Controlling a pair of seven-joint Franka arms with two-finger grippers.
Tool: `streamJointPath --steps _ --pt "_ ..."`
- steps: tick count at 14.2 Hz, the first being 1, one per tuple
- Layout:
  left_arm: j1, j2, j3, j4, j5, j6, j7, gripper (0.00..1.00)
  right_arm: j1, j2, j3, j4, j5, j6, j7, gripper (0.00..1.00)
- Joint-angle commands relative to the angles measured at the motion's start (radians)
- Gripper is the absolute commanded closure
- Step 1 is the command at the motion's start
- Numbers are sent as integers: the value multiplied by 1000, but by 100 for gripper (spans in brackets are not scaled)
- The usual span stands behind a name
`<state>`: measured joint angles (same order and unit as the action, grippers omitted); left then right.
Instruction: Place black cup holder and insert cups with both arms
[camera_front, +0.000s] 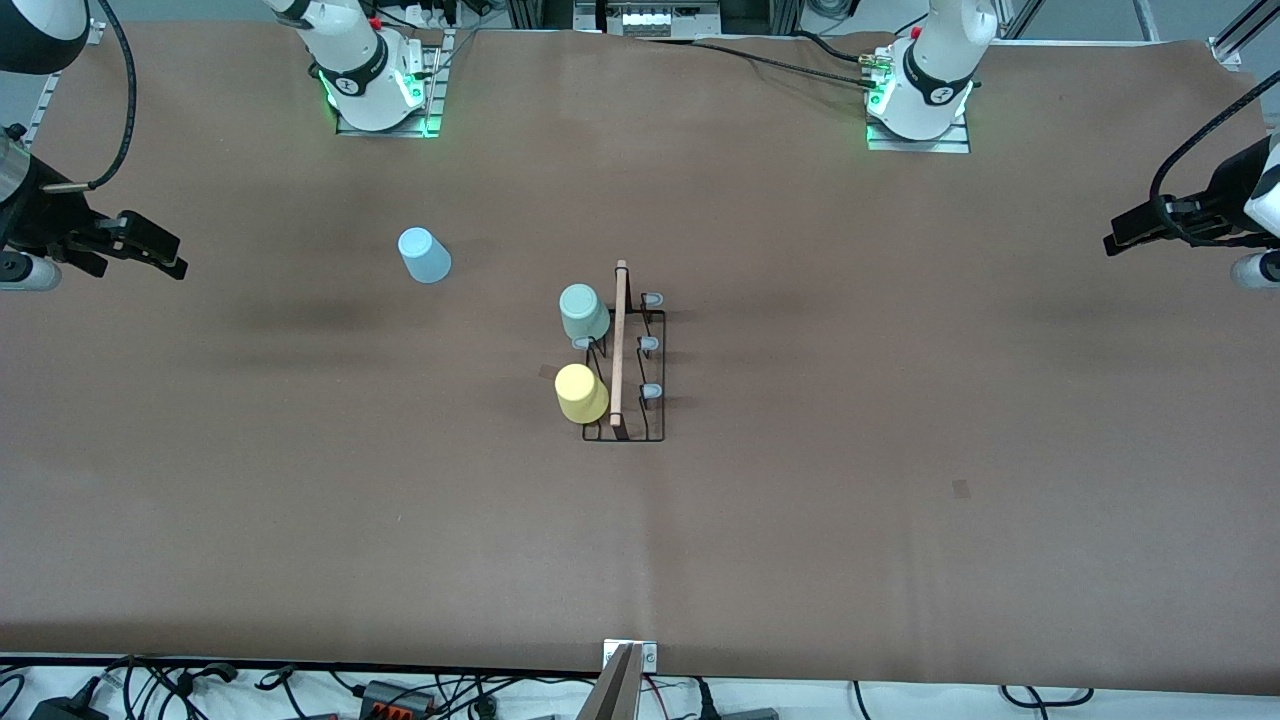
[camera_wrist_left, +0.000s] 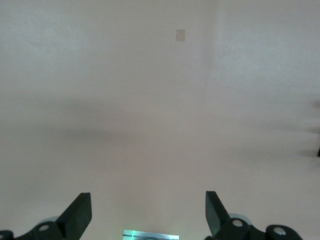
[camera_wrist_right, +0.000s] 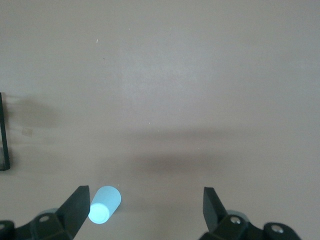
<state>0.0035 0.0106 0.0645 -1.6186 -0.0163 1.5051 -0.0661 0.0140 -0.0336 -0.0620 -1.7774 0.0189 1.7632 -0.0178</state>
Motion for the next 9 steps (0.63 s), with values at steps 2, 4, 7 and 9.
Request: streamJointPath --steps 2,4,7,9 --pt "-5 5 5 13 15 -17 8 0 -31 4 31 24 -10 -25 -8 0" --pt "-5 5 5 13 15 -17 8 0 -34 -2 31 24 -10 -28 -10 0" --pt "-5 5 5 13 15 -17 8 0 -87 -5 82 24 -10 -28 -5 0" --pt "-5 5 5 13 15 -17 8 0 -91 -3 96 23 -11 -24 -2 0"
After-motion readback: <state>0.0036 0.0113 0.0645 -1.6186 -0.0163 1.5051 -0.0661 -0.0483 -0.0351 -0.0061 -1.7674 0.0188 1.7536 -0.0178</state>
